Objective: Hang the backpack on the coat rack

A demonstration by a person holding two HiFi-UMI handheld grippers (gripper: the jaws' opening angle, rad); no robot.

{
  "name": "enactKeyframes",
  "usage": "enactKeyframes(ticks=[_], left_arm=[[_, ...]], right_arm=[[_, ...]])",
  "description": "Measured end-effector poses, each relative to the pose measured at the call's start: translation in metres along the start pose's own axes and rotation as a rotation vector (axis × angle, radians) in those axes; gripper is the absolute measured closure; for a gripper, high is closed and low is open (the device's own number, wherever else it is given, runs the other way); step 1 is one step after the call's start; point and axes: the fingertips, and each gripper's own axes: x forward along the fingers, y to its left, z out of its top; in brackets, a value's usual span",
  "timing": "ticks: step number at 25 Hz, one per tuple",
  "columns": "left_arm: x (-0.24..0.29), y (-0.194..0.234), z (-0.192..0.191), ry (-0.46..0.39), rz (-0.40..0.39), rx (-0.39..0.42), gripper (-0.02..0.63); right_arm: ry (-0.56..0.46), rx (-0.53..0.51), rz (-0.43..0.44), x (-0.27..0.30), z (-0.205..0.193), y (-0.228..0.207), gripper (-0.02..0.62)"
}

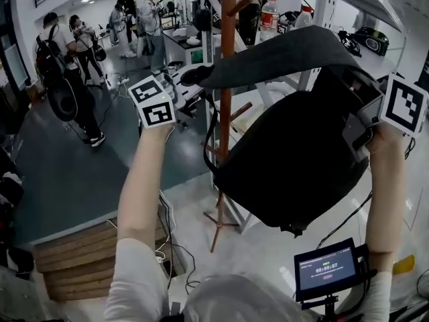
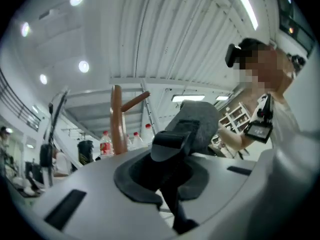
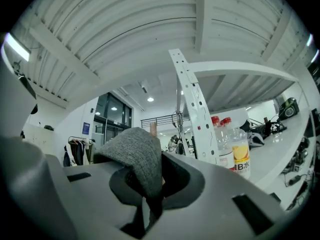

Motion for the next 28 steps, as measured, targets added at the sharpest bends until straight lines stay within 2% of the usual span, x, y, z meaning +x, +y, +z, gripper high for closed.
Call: enactKeyframes(ticks=[2,5,6,8,15,19,22,24,26,28], left_arm=[[-0.006,-0.002,0.001,-0.043,0.067,0.065,0.600],[-0.018,-0.004,0.020,-0.158,0.148,0.127,0.597],[-0.021,-0.006,0.028,-0.191,0.159,0.148,0.597],[-0.024,-0.007,0.036,-0.226,0.148,0.141,0.597],[-0.012,-0.004,0.027,-0.199,0.167,0.127,0.597],[-0.012,0.001,0.036,-0.216,0.224,0.105,0.597],[-0.012,0.012,0.050,-0.209,0.286,0.071,0.598],[-0.009,0.006,0.061,-0.201,0.291,0.064,0.598],[-0.002,-0.003,0.070,-0.190,0.305,0.087,0.598],[0.005,-0.003,0.077,-0.177,0.351,0.108,0.600]], right_arm=[[-0.016,-0.033,-0.006,-0.005,0.005,0.001,0.557],[-0.030,-0.053,-0.022,-0.009,0.010,0.000,0.555],[-0.033,-0.053,-0.030,-0.009,0.012,-0.001,0.557],[-0.037,-0.050,-0.048,-0.010,0.014,-0.004,0.557],[-0.056,-0.020,-0.117,-0.017,0.022,-0.016,0.557],[-0.057,-0.035,-0.161,-0.016,0.029,-0.018,0.557],[-0.035,-0.120,-0.175,0.000,0.038,-0.007,0.557],[-0.020,-0.206,-0.163,0.015,0.044,0.003,0.557],[-0.008,-0.306,-0.176,0.024,0.049,0.009,0.555],[0.003,-0.398,-0.206,0.032,0.055,0.013,0.555]])
